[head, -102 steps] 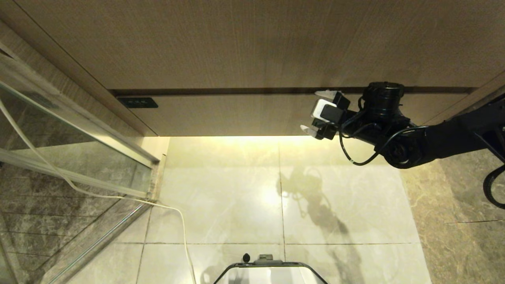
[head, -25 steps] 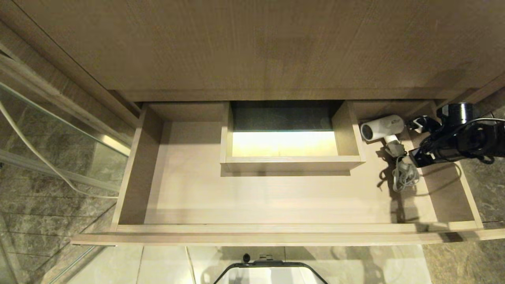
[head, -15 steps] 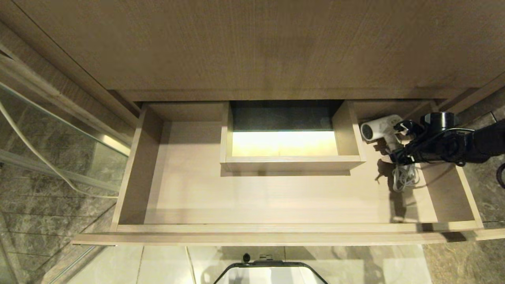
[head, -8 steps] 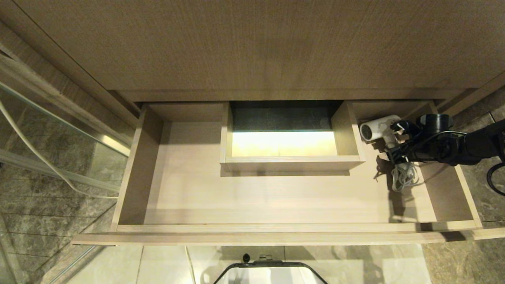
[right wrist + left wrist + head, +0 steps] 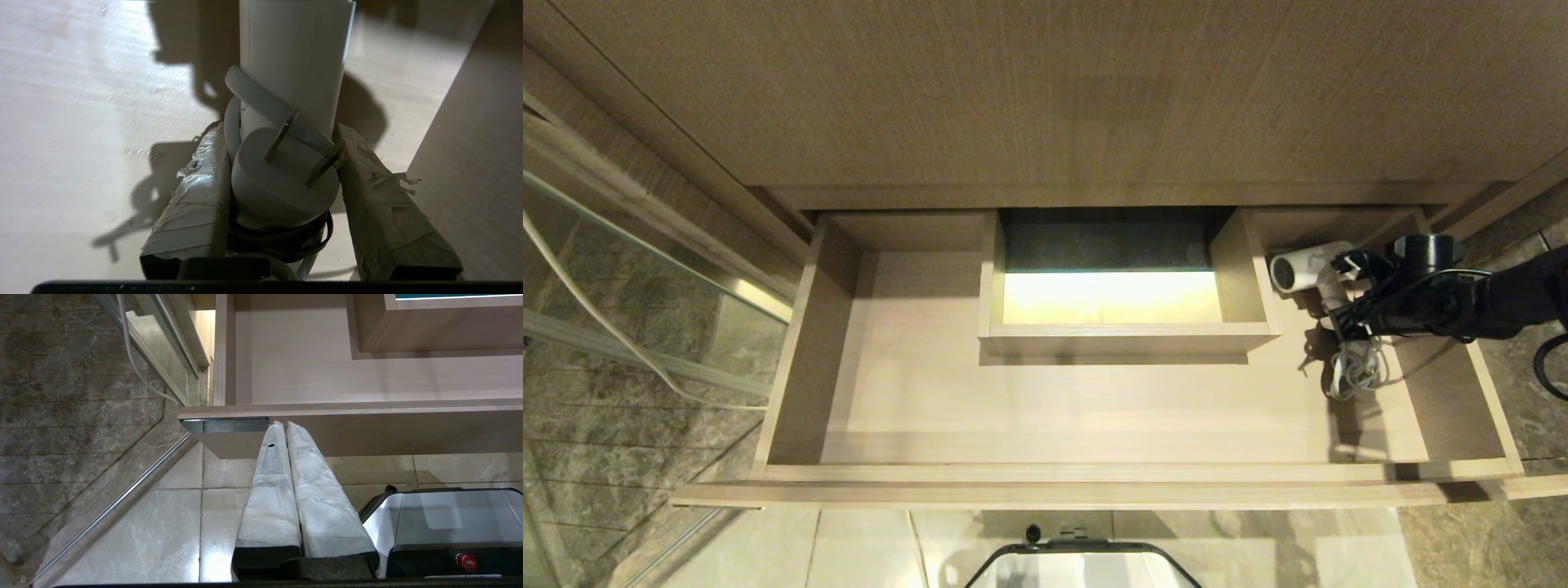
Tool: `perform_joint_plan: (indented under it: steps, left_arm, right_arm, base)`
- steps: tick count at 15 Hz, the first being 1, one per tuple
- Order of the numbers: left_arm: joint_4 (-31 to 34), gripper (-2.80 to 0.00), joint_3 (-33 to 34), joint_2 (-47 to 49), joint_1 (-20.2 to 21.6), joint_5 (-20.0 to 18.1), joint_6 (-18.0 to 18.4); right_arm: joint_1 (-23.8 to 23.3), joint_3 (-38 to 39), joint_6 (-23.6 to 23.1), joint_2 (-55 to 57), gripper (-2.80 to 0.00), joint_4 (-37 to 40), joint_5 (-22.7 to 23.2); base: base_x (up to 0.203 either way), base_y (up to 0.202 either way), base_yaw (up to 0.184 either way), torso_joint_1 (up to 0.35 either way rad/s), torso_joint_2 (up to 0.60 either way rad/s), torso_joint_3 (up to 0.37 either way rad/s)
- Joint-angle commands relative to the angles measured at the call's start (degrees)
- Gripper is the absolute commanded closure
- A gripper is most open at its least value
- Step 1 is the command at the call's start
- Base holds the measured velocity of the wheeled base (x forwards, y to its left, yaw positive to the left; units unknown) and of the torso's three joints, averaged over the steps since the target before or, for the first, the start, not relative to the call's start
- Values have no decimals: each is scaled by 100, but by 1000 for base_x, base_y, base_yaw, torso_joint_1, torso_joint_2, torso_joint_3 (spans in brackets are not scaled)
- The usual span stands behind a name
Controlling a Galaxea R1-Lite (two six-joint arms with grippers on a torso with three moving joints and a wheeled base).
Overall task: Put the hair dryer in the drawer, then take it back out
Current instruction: Take the hairdryer out
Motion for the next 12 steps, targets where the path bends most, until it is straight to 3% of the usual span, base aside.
perform_joint_plan:
  steps: [1, 8, 12]
  left_arm:
    - [0, 0, 9, 0, 1, 1, -2]
    - [0, 0, 9, 0, 1, 1, -2]
    - [0, 0, 9, 0, 1, 1, -2]
  right_arm:
    - [-9, 45, -12, -528, 0, 202, 9]
    - [-12, 874, -39, -2073, 0, 375, 4]
    - [-32, 1599, -299, -3305, 0, 624, -6]
  base:
    - [0, 0, 0, 0, 0, 0]
    - [0, 0, 0, 0, 0, 0]
    - [0, 0, 0, 0, 0, 0]
